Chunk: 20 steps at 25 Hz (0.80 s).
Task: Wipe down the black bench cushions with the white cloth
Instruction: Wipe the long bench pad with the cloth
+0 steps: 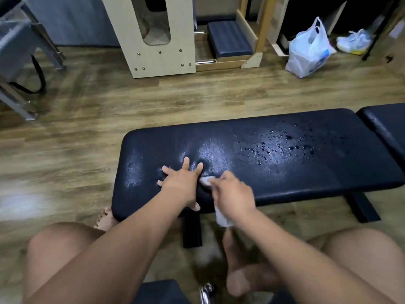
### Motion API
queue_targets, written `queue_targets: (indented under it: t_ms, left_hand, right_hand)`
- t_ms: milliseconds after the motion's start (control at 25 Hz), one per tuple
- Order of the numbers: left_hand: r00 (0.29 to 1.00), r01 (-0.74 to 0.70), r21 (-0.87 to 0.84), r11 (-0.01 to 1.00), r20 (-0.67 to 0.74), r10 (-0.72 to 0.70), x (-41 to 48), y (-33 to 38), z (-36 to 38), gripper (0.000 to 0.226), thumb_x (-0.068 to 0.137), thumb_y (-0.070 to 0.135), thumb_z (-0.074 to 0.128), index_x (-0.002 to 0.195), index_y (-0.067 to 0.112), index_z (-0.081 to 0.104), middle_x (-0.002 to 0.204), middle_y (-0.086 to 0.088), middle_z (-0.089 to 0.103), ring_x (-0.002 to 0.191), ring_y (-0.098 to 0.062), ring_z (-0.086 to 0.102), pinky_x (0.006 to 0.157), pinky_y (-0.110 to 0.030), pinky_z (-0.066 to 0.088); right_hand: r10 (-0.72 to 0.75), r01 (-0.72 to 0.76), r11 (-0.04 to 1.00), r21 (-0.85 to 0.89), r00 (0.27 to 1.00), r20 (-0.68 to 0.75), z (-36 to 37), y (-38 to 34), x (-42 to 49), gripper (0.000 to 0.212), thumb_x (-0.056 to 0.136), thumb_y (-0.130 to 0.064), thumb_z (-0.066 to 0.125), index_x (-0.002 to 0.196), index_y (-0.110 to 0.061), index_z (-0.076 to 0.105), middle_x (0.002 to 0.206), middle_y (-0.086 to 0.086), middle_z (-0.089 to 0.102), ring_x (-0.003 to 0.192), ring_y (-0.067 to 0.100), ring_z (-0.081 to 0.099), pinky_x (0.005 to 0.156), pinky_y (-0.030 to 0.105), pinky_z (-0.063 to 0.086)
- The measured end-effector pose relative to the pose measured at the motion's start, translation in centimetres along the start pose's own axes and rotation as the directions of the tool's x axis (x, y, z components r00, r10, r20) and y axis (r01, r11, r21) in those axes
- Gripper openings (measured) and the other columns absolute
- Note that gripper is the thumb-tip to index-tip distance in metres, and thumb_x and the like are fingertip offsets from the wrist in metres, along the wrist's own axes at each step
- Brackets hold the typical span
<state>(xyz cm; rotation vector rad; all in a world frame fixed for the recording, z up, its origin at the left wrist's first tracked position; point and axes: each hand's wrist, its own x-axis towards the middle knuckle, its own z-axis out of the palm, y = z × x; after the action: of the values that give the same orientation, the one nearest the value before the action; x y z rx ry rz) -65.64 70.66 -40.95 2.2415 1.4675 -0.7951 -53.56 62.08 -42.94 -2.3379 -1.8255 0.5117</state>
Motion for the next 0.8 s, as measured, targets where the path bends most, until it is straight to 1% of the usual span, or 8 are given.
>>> queue_targets:
  t_ms: [120, 200, 320, 440, 520, 600, 680, 800]
  left_hand:
    - [1.000, 0.007, -0.020, 1.000, 0.009, -0.007, 0.1, 0.1, -0.1, 0.131, 0.063, 0.037, 0.091, 0.154, 0.045, -0.002, 0.163, 0.008, -0.016, 0.140, -0.060, 0.006, 0.102, -0.069, 0.037]
    - [1.000, 0.012, -0.034, 0.999, 0.018, -0.011, 0.3, 0.3, -0.2, 0.131, 0.061, 0.036, 0.093, 0.154, 0.044, 0.000, 0.163, 0.007, -0.015, 0.139, -0.061, 0.008, 0.100, -0.070, 0.038]
    - [1.000, 0.017, -0.019, 1.000, 0.012, -0.017, 0.5, 0.4, -0.1, 0.131, 0.060, 0.033, 0.094, 0.154, 0.043, 0.003, 0.163, 0.006, -0.012, 0.138, -0.062, 0.011, 0.098, -0.072, 0.039]
    - [1.000, 0.022, -0.038, 0.999, 0.012, -0.021, 0.7, 0.4, 0.0, 0.129, 0.063, 0.029, 0.093, 0.153, 0.043, 0.002, 0.162, 0.007, -0.015, 0.138, -0.064, 0.004, 0.100, -0.074, 0.034]
    - [1.000, 0.015, -0.082, 0.996, -0.008, -0.016, 0.6, 0.2, 0.2, 0.115, 0.074, 0.026, 0.085, 0.152, 0.046, 0.003, 0.162, 0.008, -0.016, 0.139, -0.062, 0.002, 0.102, -0.073, 0.032]
    - [0.999, -0.014, -0.098, 0.995, -0.051, 0.009, 0.5, -0.3, 0.6, 0.101, 0.083, 0.028, 0.075, 0.152, 0.047, 0.004, 0.163, 0.009, -0.014, 0.141, -0.059, 0.001, 0.105, -0.069, 0.032]
    - [0.997, -0.048, -0.073, 0.996, -0.059, 0.043, 0.0, -0.9, 1.1, 0.112, 0.074, 0.037, 0.082, 0.154, 0.043, 0.004, 0.164, 0.008, -0.011, 0.142, -0.058, 0.002, 0.106, -0.066, 0.035]
    - [0.996, -0.062, -0.060, 0.996, -0.069, 0.058, -0.3, -1.2, 1.6, 0.120, 0.068, 0.042, 0.087, 0.155, 0.039, 0.004, 0.165, 0.007, -0.010, 0.143, -0.057, 0.002, 0.107, -0.064, 0.036]
  right_hand:
    - [0.271, -0.291, 0.950, -0.115, 0.949, -0.161, -2.6, 10.5, 0.0, 0.031, 0.090, -0.039, 0.045, 0.114, -0.033, 0.064, 0.102, 0.005, 0.054, 0.089, 0.033, 0.063, 0.074, 0.036, 0.047]
    - [0.505, -0.537, 0.842, -0.054, 0.818, -0.275, -5.5, 17.1, -0.7, 0.032, 0.091, -0.039, 0.047, 0.115, -0.033, 0.066, 0.102, 0.012, 0.056, 0.092, 0.038, 0.062, 0.079, 0.041, 0.051]
    - [0.626, -0.653, 0.756, 0.039, 0.705, -0.333, -6.1, 15.7, -1.4, 0.031, 0.091, -0.031, 0.051, 0.115, -0.024, 0.068, 0.104, 0.019, 0.055, 0.092, 0.042, 0.061, 0.082, 0.044, 0.050]
    - [0.450, -0.459, 0.888, 0.024, 0.857, -0.251, -1.4, 6.5, -0.6, 0.027, 0.089, -0.026, 0.051, 0.110, -0.021, 0.067, 0.100, 0.011, 0.051, 0.084, 0.035, 0.062, 0.072, 0.036, 0.049]
    - [0.181, -0.182, 0.983, -0.020, 0.982, -0.049, 1.2, -1.3, -0.9, 0.024, 0.093, -0.024, 0.047, 0.112, -0.024, 0.062, 0.106, 0.006, 0.049, 0.085, 0.033, 0.063, 0.068, 0.035, 0.045]
    - [-0.060, 0.063, 0.997, -0.034, 0.995, 0.085, 2.0, -4.2, -0.8, 0.024, 0.094, -0.025, 0.046, 0.116, -0.026, 0.058, 0.109, 0.004, 0.050, 0.089, 0.032, 0.063, 0.067, 0.036, 0.043]
    - [-0.007, 0.009, 0.998, -0.064, 0.999, 0.032, 0.8, -0.1, 0.0, 0.028, 0.093, -0.031, 0.047, 0.117, -0.031, 0.060, 0.108, 0.003, 0.054, 0.092, 0.031, 0.064, 0.073, 0.035, 0.047]
    - [0.360, -0.384, 0.913, -0.140, 0.917, -0.171, -3.9, 11.3, -0.9, 0.032, 0.092, -0.037, 0.045, 0.116, -0.034, 0.065, 0.106, 0.008, 0.060, 0.094, 0.034, 0.064, 0.077, 0.037, 0.048]
